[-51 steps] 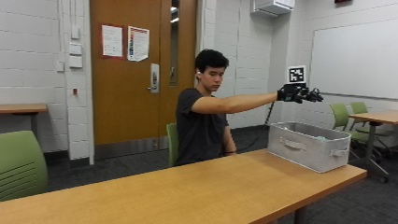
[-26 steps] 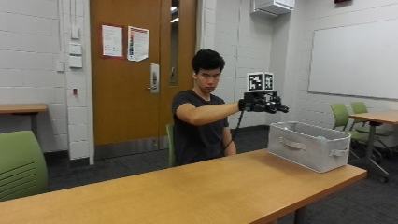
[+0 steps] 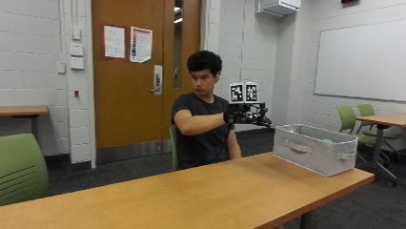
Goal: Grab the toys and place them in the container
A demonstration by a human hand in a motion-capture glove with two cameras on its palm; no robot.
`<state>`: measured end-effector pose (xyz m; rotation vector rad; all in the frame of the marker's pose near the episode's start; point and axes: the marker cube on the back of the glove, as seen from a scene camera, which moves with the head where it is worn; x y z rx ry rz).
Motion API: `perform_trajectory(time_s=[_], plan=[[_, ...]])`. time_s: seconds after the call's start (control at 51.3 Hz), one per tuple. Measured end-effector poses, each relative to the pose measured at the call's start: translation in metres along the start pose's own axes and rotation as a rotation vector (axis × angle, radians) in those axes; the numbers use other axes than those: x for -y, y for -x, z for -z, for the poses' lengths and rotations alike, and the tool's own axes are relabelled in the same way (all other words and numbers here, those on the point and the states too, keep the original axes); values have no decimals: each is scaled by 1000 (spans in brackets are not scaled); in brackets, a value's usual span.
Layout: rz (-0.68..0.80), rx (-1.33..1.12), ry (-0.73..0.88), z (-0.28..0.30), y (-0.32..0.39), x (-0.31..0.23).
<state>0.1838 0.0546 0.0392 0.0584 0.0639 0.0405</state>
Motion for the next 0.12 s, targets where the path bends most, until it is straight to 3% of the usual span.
perform_trajectory(time_s=[0.117], plan=[[7,13,10,-3,2,-5]])
